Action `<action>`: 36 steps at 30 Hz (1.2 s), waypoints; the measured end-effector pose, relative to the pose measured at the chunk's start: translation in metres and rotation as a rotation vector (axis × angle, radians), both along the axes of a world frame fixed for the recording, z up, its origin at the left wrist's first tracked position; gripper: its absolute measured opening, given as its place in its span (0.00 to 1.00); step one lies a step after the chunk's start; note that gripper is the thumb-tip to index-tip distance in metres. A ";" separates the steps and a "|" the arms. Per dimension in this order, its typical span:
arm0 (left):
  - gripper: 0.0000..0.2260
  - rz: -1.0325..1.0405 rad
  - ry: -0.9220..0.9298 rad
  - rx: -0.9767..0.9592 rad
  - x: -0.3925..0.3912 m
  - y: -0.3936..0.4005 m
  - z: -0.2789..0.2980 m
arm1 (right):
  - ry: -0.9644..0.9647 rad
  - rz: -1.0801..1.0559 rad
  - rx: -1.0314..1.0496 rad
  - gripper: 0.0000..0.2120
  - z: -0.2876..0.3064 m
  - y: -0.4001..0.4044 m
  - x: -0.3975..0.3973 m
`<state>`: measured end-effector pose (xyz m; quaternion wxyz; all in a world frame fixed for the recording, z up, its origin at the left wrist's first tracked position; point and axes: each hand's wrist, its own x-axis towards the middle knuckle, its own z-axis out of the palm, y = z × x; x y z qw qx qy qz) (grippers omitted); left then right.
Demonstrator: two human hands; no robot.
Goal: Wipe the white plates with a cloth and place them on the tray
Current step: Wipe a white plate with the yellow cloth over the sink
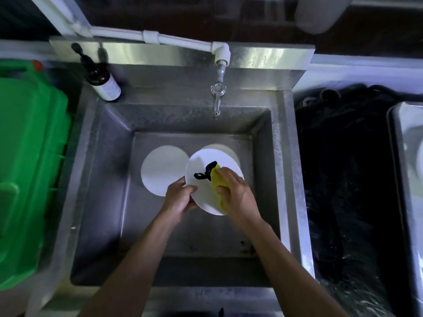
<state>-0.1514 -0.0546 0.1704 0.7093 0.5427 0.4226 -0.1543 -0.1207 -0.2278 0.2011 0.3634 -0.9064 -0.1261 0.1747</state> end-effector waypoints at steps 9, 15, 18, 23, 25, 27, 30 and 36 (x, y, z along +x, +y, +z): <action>0.16 0.057 -0.149 -0.079 -0.010 -0.008 0.044 | -0.138 0.285 -0.105 0.24 0.027 -0.012 0.002; 0.14 0.125 -0.216 -0.145 -0.014 -0.015 0.066 | -0.258 0.334 -0.235 0.24 0.041 -0.034 0.001; 0.15 0.137 -0.224 -0.134 -0.013 -0.018 0.075 | -0.297 0.322 -0.289 0.24 0.048 -0.034 -0.003; 0.16 0.093 -0.253 -0.116 -0.017 -0.024 0.087 | -0.324 0.380 -0.334 0.25 0.052 -0.030 -0.013; 0.18 0.047 -0.255 -0.085 -0.017 -0.027 0.091 | -0.311 0.408 -0.303 0.26 0.052 -0.027 -0.014; 0.17 0.008 -0.258 -0.063 -0.017 -0.027 0.093 | -0.320 0.427 -0.267 0.26 0.054 -0.023 -0.014; 0.16 -0.043 -0.279 -0.059 -0.018 -0.022 0.096 | -0.372 0.449 -0.235 0.26 0.058 -0.019 -0.006; 0.13 -0.108 -0.309 -0.043 -0.021 -0.014 0.108 | -0.381 0.480 -0.206 0.26 0.061 -0.013 0.022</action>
